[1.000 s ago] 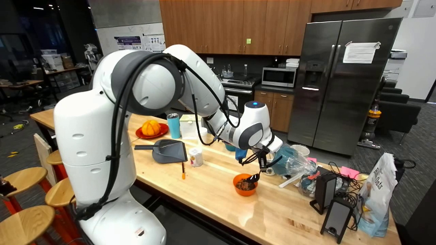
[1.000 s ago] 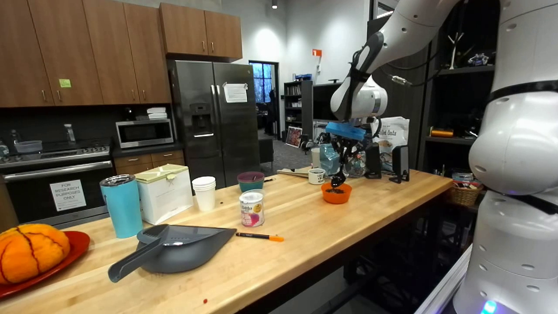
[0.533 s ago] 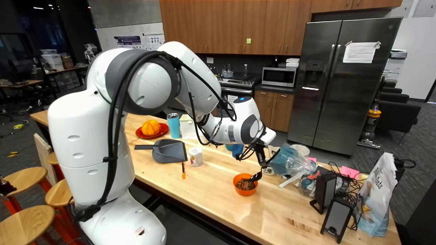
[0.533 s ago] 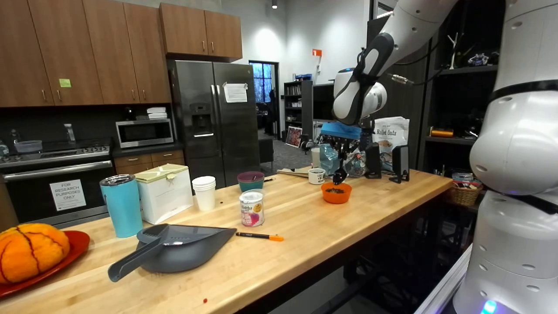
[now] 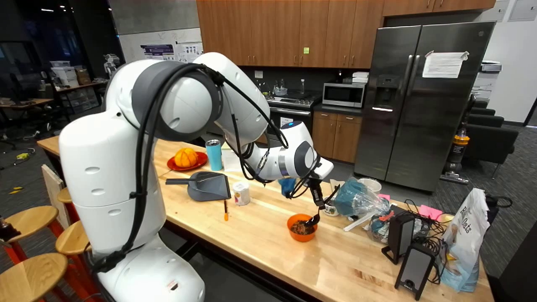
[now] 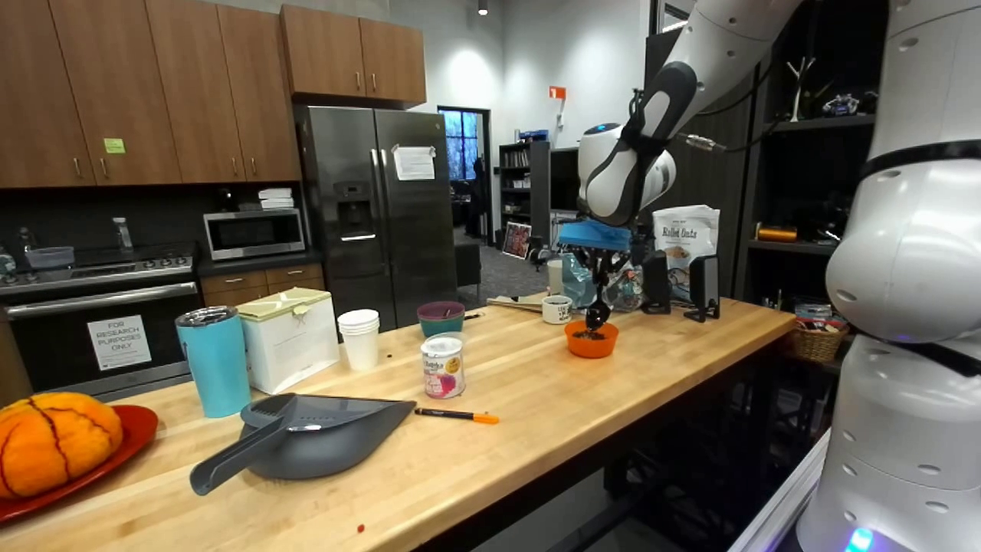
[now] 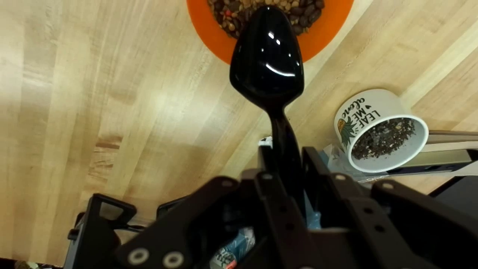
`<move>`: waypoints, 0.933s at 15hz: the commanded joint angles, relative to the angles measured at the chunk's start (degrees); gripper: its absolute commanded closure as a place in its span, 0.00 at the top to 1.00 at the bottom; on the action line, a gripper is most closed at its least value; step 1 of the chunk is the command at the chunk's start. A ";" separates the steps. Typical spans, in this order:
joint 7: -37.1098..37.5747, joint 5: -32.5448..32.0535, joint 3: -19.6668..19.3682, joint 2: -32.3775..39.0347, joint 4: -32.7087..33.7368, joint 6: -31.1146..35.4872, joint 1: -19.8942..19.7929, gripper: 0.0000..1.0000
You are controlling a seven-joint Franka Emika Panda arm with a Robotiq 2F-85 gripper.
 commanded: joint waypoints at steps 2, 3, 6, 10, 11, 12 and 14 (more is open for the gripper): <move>3.74 -3.09 0.44 -0.44 -0.96 -0.95 -0.02 0.06; 4.43 -4.02 0.44 -0.29 -0.95 -1.21 0.02 0.06; 6.82 -7.07 0.44 0.22 -0.86 -1.84 0.16 0.06; 7.01 -6.85 0.82 1.08 -1.42 -1.56 0.12 0.06; 6.53 -6.06 0.89 1.40 -1.64 -1.34 0.11 0.06; 5.88 -5.04 0.95 1.73 -1.86 -1.24 0.07 0.06; 4.69 -2.93 0.99 2.46 -2.46 -0.37 -0.05 0.06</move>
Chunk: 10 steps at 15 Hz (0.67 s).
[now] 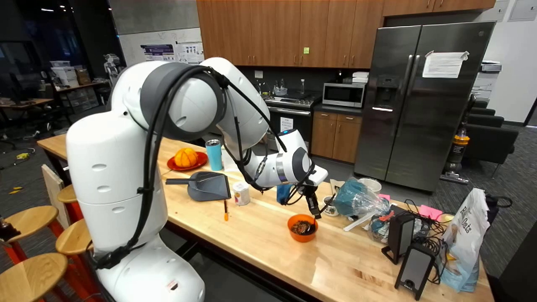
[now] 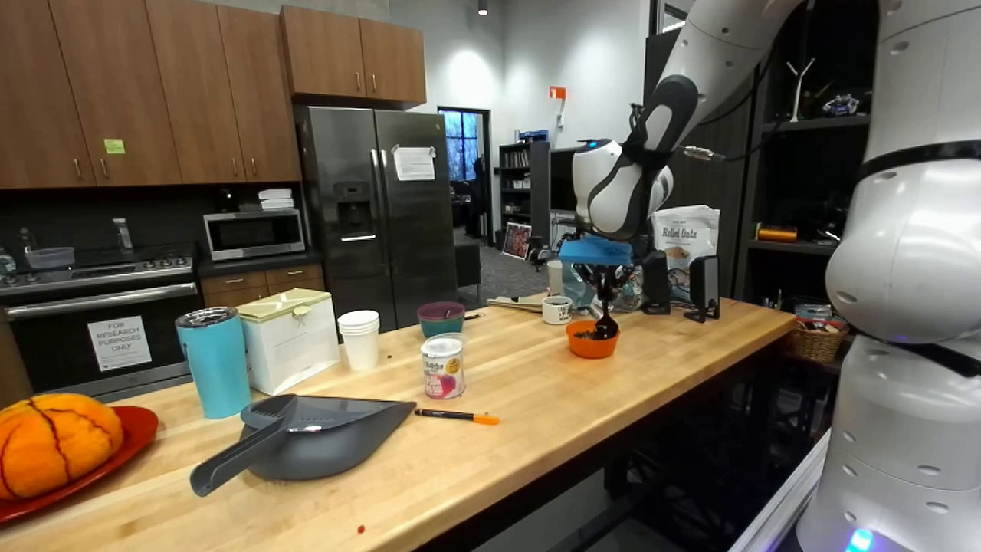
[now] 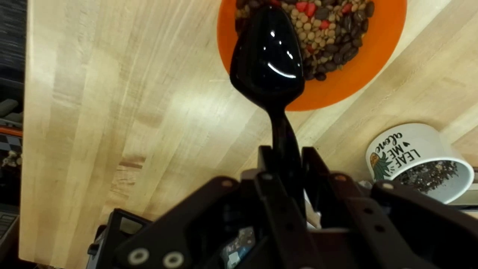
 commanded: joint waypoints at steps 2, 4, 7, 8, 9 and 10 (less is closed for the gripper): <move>-2.08 5.90 0.00 1.73 -1.25 2.08 -0.22 0.06; -4.35 10.13 -0.02 2.50 -1.33 2.65 -0.38 0.06; -8.32 16.48 0.09 2.98 -1.23 3.42 -0.43 0.06; -10.93 19.11 0.33 3.09 -1.25 3.95 -0.59 0.06; -13.68 22.70 0.74 2.71 -1.61 4.62 -0.78 0.06; -16.81 26.80 1.21 2.63 -1.60 4.89 -0.99 0.06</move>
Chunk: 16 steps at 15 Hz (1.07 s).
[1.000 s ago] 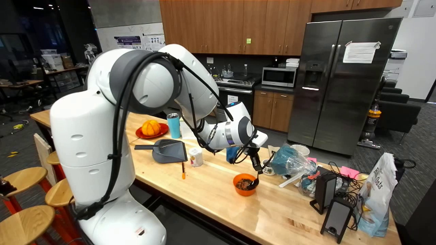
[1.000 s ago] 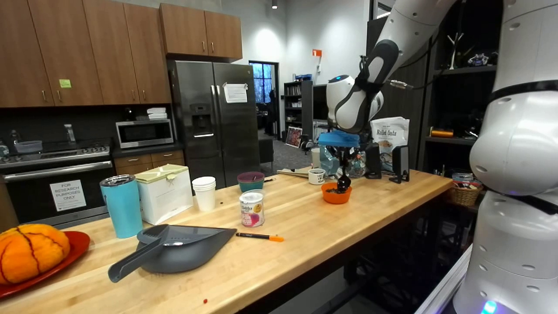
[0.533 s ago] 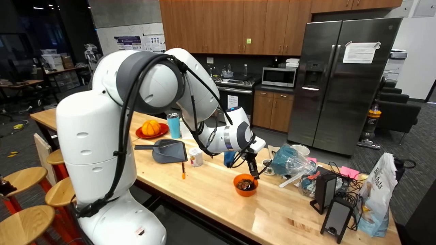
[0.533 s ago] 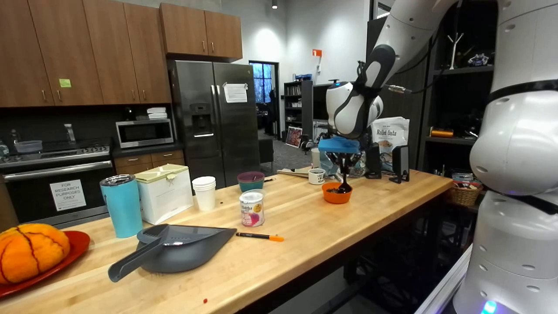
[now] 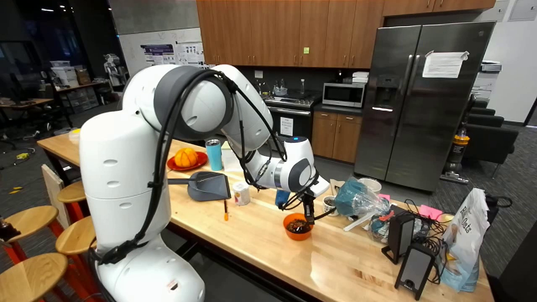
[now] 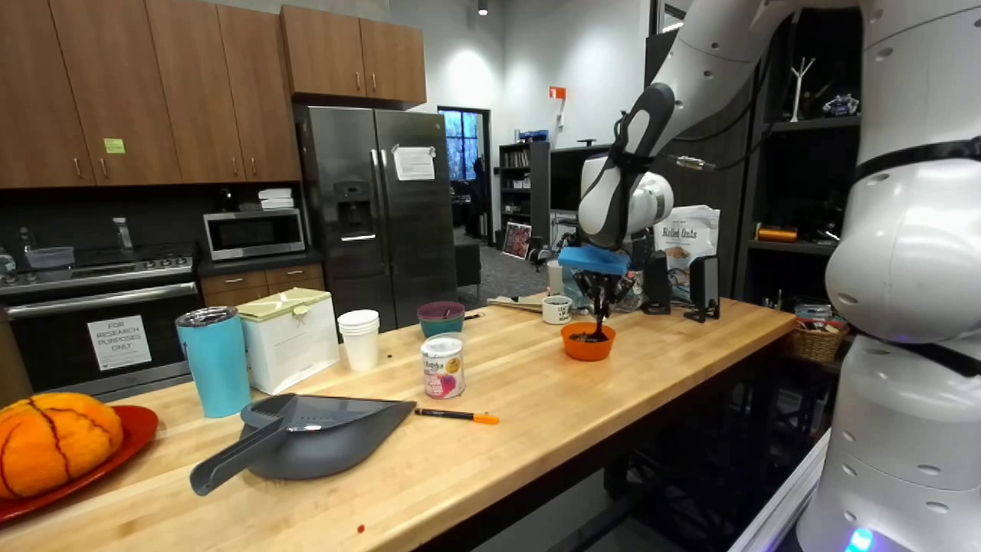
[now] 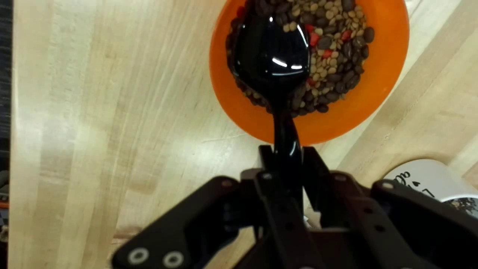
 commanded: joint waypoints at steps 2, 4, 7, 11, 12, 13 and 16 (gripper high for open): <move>-12.71 15.92 1.71 -0.38 -0.32 1.76 -1.11 0.06; -17.87 22.83 2.24 -0.42 0.21 0.93 -1.29 0.06; -24.82 31.56 2.82 -0.58 1.02 -0.03 -1.42 0.06; -34.01 41.56 3.26 -0.49 2.83 -2.12 -2.15 0.06; -36.78 44.52 3.42 -0.10 3.59 -3.25 -2.53 0.06; -39.66 47.46 3.51 0.34 4.33 -4.37 -2.91 0.06; -47.38 56.41 3.12 2.41 6.74 -9.55 -4.24 0.06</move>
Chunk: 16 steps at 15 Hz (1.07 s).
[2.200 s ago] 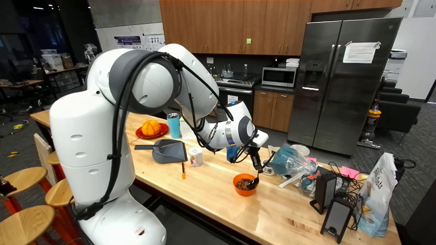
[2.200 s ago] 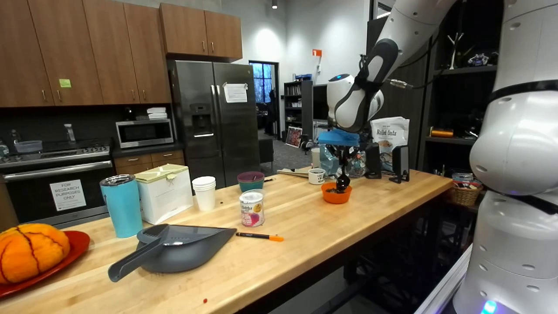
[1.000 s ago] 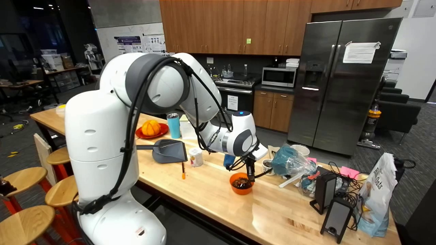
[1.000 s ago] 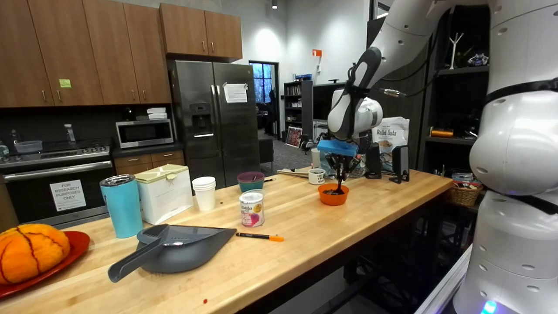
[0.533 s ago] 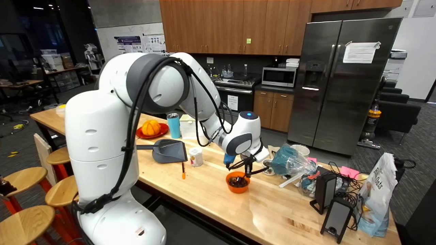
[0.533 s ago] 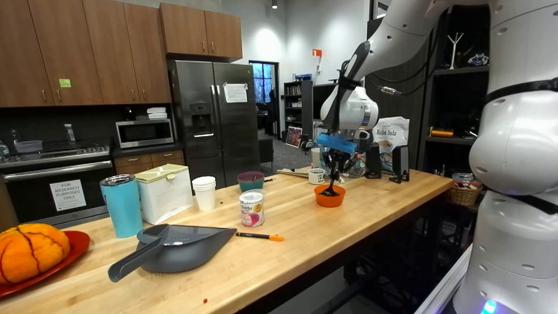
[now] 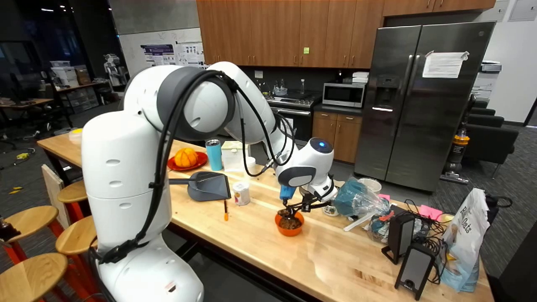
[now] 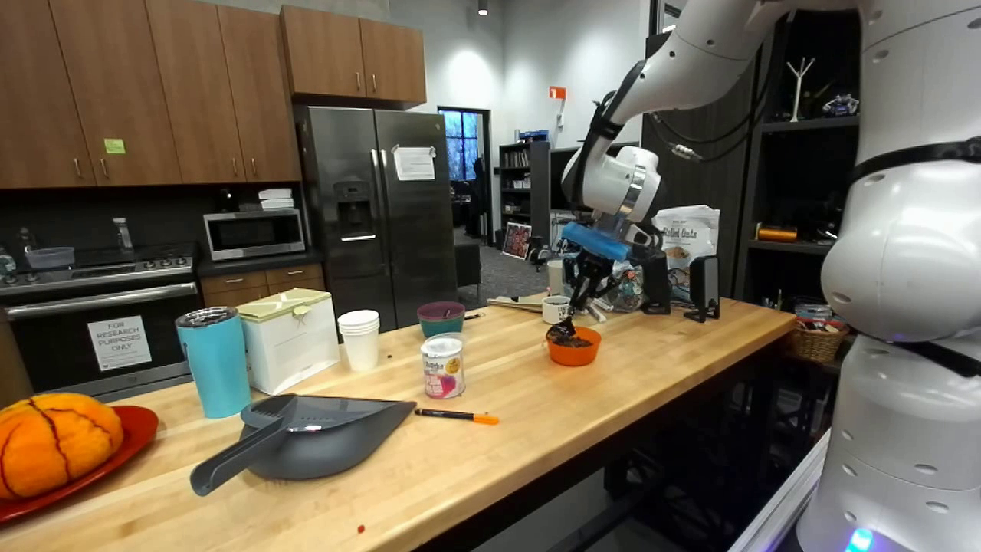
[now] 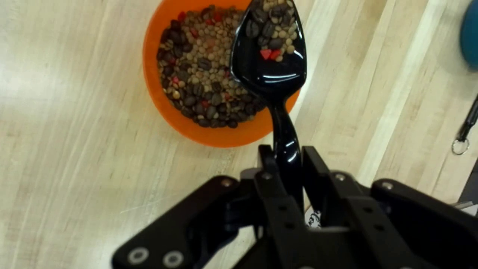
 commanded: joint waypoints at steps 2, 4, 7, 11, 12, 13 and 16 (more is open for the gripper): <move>-9.83 10.45 -0.26 3.64 4.33 -8.21 -3.02 0.06; -11.71 12.54 -0.77 5.27 5.63 -10.93 -3.93 0.06; -12.98 13.71 -1.43 7.49 7.28 -13.99 -5.04 0.06; -12.60 13.22 -2.27 9.80 8.96 -16.38 -5.78 0.06; -12.39 13.01 -2.45 10.12 9.22 -16.73 -5.81 0.06; -12.15 12.79 -2.59 10.14 9.29 -16.97 -5.77 0.06; -11.44 12.15 -2.90 9.59 9.49 -17.38 -5.40 0.06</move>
